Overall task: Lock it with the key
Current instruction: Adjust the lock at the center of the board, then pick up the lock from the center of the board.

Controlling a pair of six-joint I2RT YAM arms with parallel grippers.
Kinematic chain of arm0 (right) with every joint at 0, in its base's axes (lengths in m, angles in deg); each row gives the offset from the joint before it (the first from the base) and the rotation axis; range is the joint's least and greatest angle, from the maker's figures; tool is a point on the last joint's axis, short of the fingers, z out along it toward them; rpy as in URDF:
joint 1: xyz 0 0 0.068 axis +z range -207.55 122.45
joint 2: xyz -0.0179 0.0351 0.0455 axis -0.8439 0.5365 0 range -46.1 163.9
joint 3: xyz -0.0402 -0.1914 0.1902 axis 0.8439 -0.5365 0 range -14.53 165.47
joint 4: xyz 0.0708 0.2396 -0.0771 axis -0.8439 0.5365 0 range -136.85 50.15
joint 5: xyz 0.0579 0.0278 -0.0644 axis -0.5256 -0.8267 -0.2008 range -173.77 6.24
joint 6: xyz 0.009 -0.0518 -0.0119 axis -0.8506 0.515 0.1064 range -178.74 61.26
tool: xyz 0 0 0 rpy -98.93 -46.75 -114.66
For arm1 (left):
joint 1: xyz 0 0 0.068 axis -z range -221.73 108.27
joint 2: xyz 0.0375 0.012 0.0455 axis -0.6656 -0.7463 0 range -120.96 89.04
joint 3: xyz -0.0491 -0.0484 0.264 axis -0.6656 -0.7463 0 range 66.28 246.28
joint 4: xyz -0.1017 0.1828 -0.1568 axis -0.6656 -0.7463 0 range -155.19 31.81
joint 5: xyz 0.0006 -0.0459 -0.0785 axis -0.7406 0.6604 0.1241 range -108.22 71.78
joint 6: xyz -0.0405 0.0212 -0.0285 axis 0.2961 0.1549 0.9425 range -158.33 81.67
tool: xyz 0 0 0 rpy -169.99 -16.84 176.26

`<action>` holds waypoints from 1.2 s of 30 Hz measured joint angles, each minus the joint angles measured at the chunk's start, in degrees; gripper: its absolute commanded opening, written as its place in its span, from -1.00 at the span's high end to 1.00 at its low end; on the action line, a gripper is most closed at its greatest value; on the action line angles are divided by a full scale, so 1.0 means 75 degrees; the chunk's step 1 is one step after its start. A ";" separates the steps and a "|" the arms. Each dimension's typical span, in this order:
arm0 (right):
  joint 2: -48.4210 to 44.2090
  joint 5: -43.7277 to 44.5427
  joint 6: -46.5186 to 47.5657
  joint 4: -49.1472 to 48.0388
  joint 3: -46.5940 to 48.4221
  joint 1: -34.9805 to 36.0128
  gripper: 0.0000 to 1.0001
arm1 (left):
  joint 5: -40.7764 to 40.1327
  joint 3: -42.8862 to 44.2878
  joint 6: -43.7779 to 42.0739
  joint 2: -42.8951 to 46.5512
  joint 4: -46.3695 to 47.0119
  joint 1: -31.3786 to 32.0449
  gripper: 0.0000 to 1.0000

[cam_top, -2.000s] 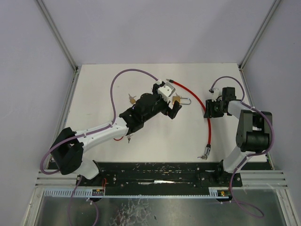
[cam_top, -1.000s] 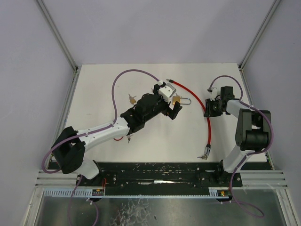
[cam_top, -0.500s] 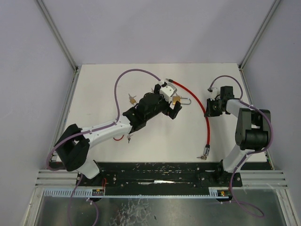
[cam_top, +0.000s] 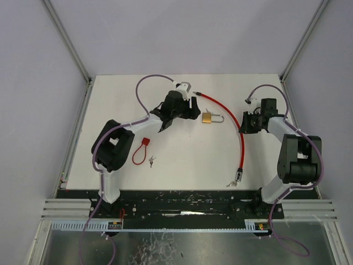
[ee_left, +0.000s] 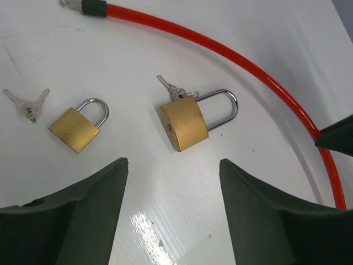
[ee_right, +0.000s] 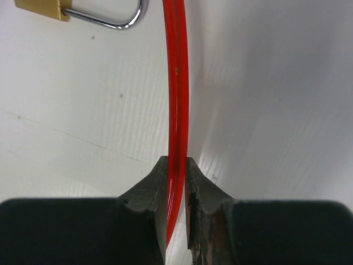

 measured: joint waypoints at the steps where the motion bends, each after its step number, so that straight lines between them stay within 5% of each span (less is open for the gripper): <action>1: -0.0085 -0.0044 -0.0003 -0.0003 0.0000 0.0000 1.00 | 0.0009 0.0146 0.0131 -0.0166 -0.0044 -0.0052 -0.21; 20: -0.0227 -0.0052 -0.0009 0.0003 -0.0003 0.0003 1.00 | -0.0915 0.3940 0.1157 -0.3366 -0.2687 0.0836 -0.08; 29: -0.0227 -0.0017 -0.0006 0.0012 -0.0003 0.0003 1.00 | 0.1413 0.3614 0.0746 -0.3281 -0.2171 0.0918 -0.09; 36: -0.0227 0.0137 0.0000 0.0015 -0.0003 0.0003 0.99 | 0.1367 0.0306 0.0326 -0.1032 -0.0475 0.0772 -0.11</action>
